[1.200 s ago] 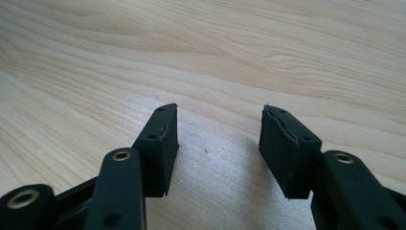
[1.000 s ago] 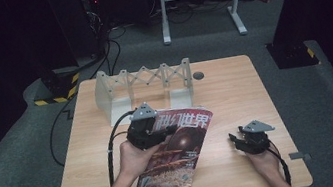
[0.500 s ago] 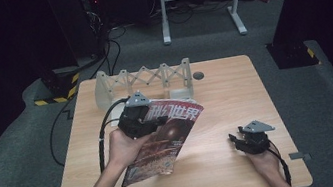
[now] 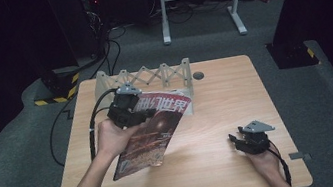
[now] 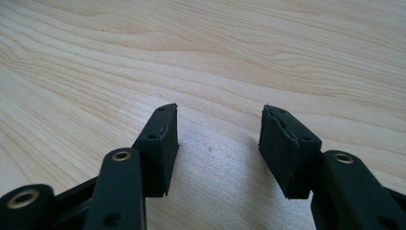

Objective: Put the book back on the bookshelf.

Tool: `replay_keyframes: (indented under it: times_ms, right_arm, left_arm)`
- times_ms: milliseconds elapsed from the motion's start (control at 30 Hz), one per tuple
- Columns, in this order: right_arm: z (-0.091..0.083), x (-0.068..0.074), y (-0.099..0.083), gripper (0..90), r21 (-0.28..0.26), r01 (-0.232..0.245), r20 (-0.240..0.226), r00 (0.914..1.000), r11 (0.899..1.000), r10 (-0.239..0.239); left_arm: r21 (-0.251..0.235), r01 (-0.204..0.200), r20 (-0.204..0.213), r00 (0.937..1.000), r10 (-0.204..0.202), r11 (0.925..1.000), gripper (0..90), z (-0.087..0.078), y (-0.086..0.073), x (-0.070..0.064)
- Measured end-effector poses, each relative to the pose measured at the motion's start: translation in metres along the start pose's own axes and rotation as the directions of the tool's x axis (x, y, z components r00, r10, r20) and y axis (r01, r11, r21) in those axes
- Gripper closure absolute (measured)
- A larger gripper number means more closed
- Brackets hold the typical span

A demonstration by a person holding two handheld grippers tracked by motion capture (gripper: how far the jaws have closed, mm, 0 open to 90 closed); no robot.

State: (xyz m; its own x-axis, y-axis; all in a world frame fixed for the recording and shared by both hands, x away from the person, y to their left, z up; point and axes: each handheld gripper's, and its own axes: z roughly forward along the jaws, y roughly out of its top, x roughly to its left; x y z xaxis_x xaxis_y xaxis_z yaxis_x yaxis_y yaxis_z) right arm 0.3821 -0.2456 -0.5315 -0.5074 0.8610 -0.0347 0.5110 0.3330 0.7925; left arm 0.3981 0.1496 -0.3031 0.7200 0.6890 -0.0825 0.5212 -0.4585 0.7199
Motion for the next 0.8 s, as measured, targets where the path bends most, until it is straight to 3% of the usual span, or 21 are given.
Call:
replay_keyframes:
  times_ms: [367, 700, 800]
  right_arm:
    - [0.000, 0.001, 0.000, 48.2, 0.000, 0.007, 0.001, 1.0000, 1.000, -0.007]
    - [0.000, 0.000, 0.000, 48.1, -0.002, 0.002, -0.002, 1.0000, 1.000, -0.002]
    - [0.000, 0.000, 0.000, 48.1, 0.000, -0.003, -0.003, 1.0000, 1.000, 0.003]
  left_arm:
    - [0.054, 0.059, -0.043, 0.9974, -0.057, 0.9968, 82.9, -0.008, 0.003, 0.028]
    - [0.056, 0.095, -0.079, 0.9928, -0.091, 0.9939, 83.0, -0.013, 0.006, 0.046]
    - [0.055, 0.117, -0.100, 0.9887, -0.112, 0.9915, 83.0, -0.016, 0.007, 0.055]
